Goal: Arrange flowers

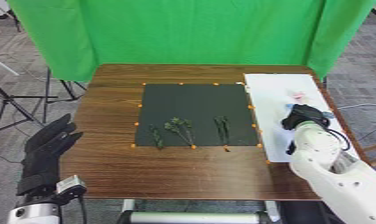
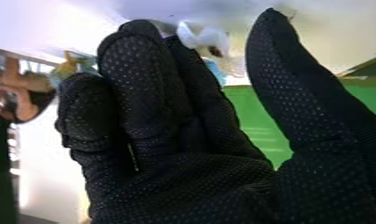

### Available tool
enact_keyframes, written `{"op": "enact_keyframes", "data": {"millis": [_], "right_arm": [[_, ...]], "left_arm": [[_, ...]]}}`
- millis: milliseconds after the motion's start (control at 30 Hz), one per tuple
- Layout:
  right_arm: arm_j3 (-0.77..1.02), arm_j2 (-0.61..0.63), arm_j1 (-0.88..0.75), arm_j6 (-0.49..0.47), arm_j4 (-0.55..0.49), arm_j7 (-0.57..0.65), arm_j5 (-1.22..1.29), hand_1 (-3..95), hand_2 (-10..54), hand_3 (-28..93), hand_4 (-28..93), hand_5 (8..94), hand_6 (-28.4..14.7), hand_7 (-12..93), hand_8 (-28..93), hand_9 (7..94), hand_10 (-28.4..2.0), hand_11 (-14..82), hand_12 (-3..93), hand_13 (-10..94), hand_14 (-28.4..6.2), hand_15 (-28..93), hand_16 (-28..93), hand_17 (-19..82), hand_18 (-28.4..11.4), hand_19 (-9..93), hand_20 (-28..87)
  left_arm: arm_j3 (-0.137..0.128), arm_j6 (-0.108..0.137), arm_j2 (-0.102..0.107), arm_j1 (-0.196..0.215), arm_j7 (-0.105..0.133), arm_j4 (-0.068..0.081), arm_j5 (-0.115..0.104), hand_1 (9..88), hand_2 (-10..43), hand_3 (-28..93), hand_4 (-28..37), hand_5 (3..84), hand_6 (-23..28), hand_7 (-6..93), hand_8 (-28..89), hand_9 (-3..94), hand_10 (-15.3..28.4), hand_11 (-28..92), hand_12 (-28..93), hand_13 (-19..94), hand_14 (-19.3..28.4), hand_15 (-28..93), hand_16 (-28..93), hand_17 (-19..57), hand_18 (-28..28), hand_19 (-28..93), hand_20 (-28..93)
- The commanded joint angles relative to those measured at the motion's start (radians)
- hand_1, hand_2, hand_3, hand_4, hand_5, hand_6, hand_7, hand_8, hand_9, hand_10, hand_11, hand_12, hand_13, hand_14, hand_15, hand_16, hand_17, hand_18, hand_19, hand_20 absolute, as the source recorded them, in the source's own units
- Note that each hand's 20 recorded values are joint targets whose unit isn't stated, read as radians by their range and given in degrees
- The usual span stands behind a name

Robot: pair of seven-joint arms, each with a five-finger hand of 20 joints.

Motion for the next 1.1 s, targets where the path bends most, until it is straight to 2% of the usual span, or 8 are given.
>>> {"op": "enact_keyframes", "data": {"millis": [33, 200, 300, 400, 800, 900, 1000, 1100], "right_arm": [[-0.074, 0.035, 0.026, 0.066, 0.039, 0.032, -0.048, 37.1, -1.3, 77, -25, 62.3, -8.5, 16, -9, 64.8, -19.3, 28.6, 18.8, 69, -11.5, 72, 15, 51, -16.7, 93, 16], [-0.154, 0.076, 0.06, 0.152, 0.065, 0.03, -0.103, 48.5, -0.4, 72, -28, 70.4, -3.9, 20, 1, 75.2, -14.1, 29.8, 21.0, 76, -7.6, 68, 17, 55, -15.0, 93, 18], [-0.189, 0.095, 0.075, 0.18, 0.08, 0.024, -0.134, 51.6, -0.8, 71, -28, 73.8, -2.3, 21, 2, 78.9, -12.0, 27.3, 24.9, 78, -6.1, 67, 18, 56, -14.3, 93, 18], [-0.22, 0.113, 0.089, 0.225, 0.088, 0.021, -0.15, 52.8, -1.4, 71, -28, 76.6, -1.3, 22, 1, 81.1, -10.2, 26.1, 26.9, 80, -5.1, 66, 18, 57, -14.0, 93, 19], [-0.246, 0.165, 0.125, 0.349, -0.018, -0.123, -0.218, 52.5, -2.1, 72, -28, 77.9, -0.7, 22, 1, 82.5, -9.5, 25.4, 28.3, 80, -4.6, 65, 19, 57, -14.0, 93, 20], [-0.285, 0.167, 0.167, 0.365, -0.052, -0.194, -0.239, 52.4, -2.2, 72, -28, 77.9, -0.6, 22, 1, 82.4, -9.5, 25.4, 28.5, 80, -4.6, 65, 19, 57, -13.9, 93, 20], [-0.336, 0.153, 0.218, 0.377, -0.088, -0.261, -0.258, 52.2, -2.2, 73, -28, 77.9, -0.6, 22, 1, 82.5, -9.4, 25.3, 28.6, 80, -4.5, 65, 19, 56, -13.9, 93, 20], [-0.407, 0.124, 0.286, 0.394, -0.109, -0.307, -0.261, 52.0, -2.2, 73, -28, 77.7, -0.3, 22, 1, 82.5, -9.3, 25.3, 28.8, 80, -4.5, 65, 19, 56, -14.1, 93, 20]], "left_arm": [[-0.004, -0.008, -0.008, 0.004, -0.007, 0.002, 0.008, 27.1, 5.2, 84, -16.8, 37.9, 9.6, 16.4, -11, 31.0, 18.9, 36, 5, 23, 26.7, 65, -18, -9.2, 21.6, 61, 4], [-0.007, -0.013, -0.016, 0.003, -0.014, 0.003, 0.017, 27.1, 5.1, 84, -16.7, 38.0, 9.6, 16.4, -11, 31.0, 18.9, 36, 5, 23, 26.7, 65, -18, -9.2, 21.7, 61, 4], [-0.009, -0.019, -0.022, 0.002, -0.019, 0.003, 0.024, 27.1, 5.1, 84, -16.8, 38.0, 9.6, 16.3, -11, 31.0, 18.9, 36, 5, 23, 26.7, 65, -18, -9.2, 21.6, 61, 4], [-0.004, -0.012, -0.013, 0.0, -0.011, 0.003, 0.012, 27.1, 5.2, 84, -16.8, 38.1, 9.6, 16.2, -11, 31.0, 18.9, 36, 5, 23, 26.7, 65, -18, -9.2, 21.6, 61, 4], [-0.023, 0.0, -0.008, 0.027, 0.0, -0.003, -0.003, 27.0, 5.1, 84, -16.8, 38.1, 9.7, 16.3, -11, 31.1, 18.9, 36, 5, 23, 26.7, 65, -18, -9.2, 21.6, 61, 4], [-0.036, -0.01, -0.016, 0.031, -0.017, -0.004, 0.014, 27.1, 5.1, 84, -16.8, 38.1, 9.7, 16.2, -11, 31.0, 18.9, 36, 5, 23, 26.7, 65, -18, -9.2, 21.6, 61, 4], [-0.042, -0.008, -0.012, 0.035, -0.018, -0.007, 0.013, 27.1, 5.1, 84, -16.8, 38.1, 9.7, 16.3, -11, 31.0, 18.9, 36, 5, 23, 26.7, 65, -18, -9.2, 21.6, 61, 4], [-0.05, -0.019, -0.025, 0.033, -0.032, -0.006, 0.029, 27.2, 5.1, 84, -16.9, 38.1, 9.7, 16.3, -11, 31.0, 18.9, 36, 5, 23, 26.7, 65, -18, -9.2, 21.6, 61, 4]]}}
